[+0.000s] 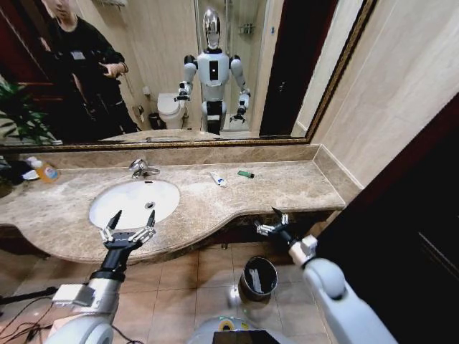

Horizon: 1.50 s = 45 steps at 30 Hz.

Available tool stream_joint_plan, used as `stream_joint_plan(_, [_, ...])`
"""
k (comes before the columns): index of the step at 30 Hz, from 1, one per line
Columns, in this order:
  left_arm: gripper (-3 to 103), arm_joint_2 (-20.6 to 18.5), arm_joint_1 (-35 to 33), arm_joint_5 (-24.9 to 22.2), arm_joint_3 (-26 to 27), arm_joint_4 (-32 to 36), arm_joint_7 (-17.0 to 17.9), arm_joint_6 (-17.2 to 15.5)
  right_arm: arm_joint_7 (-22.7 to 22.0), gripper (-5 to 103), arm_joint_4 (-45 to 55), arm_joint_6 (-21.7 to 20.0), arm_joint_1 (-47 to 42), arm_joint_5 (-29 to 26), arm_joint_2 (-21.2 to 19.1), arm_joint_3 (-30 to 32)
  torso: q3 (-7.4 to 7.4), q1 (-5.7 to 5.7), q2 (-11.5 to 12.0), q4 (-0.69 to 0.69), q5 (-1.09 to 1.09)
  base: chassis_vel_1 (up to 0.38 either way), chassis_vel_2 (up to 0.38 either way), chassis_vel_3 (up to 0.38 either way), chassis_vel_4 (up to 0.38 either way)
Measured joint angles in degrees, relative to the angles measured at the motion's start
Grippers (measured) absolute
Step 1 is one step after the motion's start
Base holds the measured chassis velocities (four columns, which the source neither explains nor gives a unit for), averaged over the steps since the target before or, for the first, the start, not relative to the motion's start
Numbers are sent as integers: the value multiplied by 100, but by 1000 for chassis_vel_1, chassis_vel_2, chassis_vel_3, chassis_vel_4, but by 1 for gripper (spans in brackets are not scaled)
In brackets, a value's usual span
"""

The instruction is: Pick up the trash from the sink and place it in the trash bin.

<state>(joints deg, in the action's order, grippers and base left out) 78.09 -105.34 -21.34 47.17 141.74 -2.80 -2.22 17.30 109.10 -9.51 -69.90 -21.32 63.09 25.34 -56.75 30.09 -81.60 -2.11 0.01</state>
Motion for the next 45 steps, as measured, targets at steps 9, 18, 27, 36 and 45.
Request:
stream_joint_plan(9, [100, 0, 0, 0, 0, 0, -2, 0, 860, 100, -1594, -257, 1886, -406, -234, -532, 0, 0, 0, 0, 0, 0, 0, 0, 0])
stream_joint_plan(18, [100, 0, 0, 0, 0, 0, 0, 0, 1799, 100, -3316, -101, 3523, -396, -117, -1146, 0, 0, 0, -1, -2, 0, 0, 0, 0])
stream_joint_plan(27, [100, 0, 0, 0, 0, 0, 0, 0, 1808, 100, -4364, -23, 4424, -175, 74, -1793, 0, 0, 0, 1, -1, 0, 0, 0, 0])
stream_joint_plan(36, [100, 0, 0, 0, 0, 0, 0, 0, 1776, 102, -5599, 40, 5393, 166, 312, -2192, 1, 0, 0, -1, -2, 0, 0, 0, 0])
stream_joint_plan(45, [100, 0, 0, 0, 0, 0, 0, 0, 1776, 92, -6080, -37, 5696, 267, 322, -2494, 1, 0, 0, 0, -2, 0, 0, 0, 0])
